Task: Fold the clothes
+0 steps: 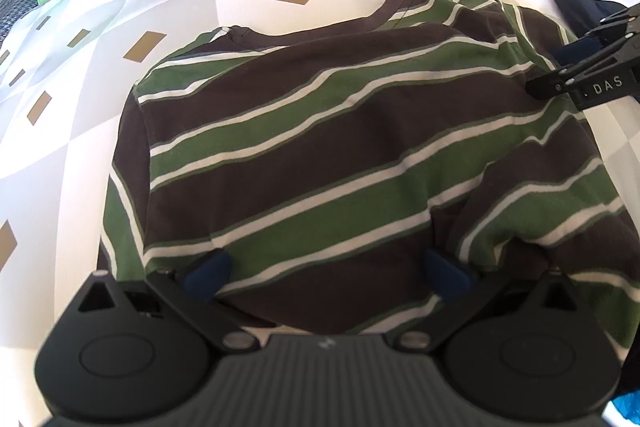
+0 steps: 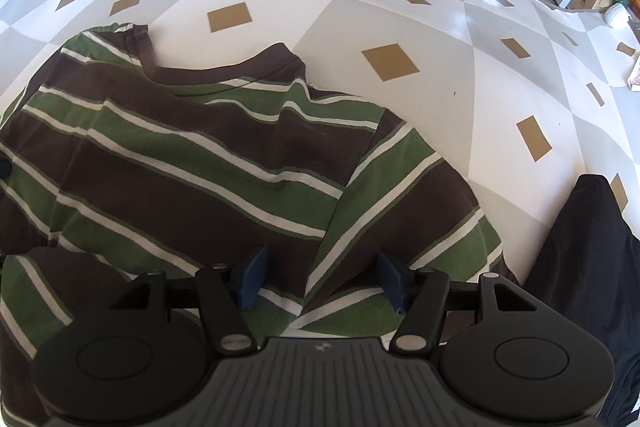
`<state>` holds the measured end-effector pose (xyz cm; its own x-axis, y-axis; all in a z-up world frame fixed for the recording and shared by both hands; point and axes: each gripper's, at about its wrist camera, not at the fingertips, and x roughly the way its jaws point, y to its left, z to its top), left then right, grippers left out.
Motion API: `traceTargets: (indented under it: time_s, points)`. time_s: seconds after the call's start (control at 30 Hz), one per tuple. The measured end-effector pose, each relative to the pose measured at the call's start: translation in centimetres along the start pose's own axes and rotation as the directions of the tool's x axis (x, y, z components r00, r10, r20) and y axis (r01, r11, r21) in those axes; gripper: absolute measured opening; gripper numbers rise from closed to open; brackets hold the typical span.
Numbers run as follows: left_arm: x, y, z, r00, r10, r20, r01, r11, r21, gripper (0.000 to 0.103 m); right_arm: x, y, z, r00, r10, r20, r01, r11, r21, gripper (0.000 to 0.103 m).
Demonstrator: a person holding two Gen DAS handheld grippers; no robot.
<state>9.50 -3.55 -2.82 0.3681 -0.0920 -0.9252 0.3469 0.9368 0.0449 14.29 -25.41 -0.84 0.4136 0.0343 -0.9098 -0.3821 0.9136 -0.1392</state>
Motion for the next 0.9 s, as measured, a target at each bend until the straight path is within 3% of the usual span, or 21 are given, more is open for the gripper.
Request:
traceTargets:
  time_s: [0.17, 0.27, 0.37, 0.6, 0.9]
  points:
    - [0.1, 0.2, 0.3, 1.0, 0.011, 0.016, -0.011, 1.0, -0.025, 0.103, 0.0, -0.5, 0.5, 1.0, 0.018, -0.002, -0.018, 1.0, 0.01, 0.058]
    - [0.1, 0.7, 0.8, 0.999, 0.027, 0.032, -0.025, 0.998, -0.054, 0.103, -0.5, -1.8, 1.0, 0.998, 0.022, 0.054, -0.025, 0.998, 0.062, 0.059]
    - [0.3, 1.4, 1.2, 0.998, 0.046, 0.041, -0.042, 0.995, -0.093, 0.103, -1.1, -3.5, 1.0, 0.995, 0.02, 0.103, -0.033, 0.992, 0.125, 0.059]
    - [0.6, 3.6, 2.2, 0.994, 0.09, 0.06, -0.077, 0.977, -0.2, 0.103, 0.0, -7.3, 0.5, 0.996, 0.003, 0.088, -0.033, 0.942, 0.335, 0.059]
    - [3.1, 3.7, 3.3, 0.987, 0.161, 0.027, -0.151, 0.965, -0.216, 0.103, 1.5, -5.9, -0.4, 0.995, -0.089, 0.051, 0.067, 0.943, 0.327, 0.062]
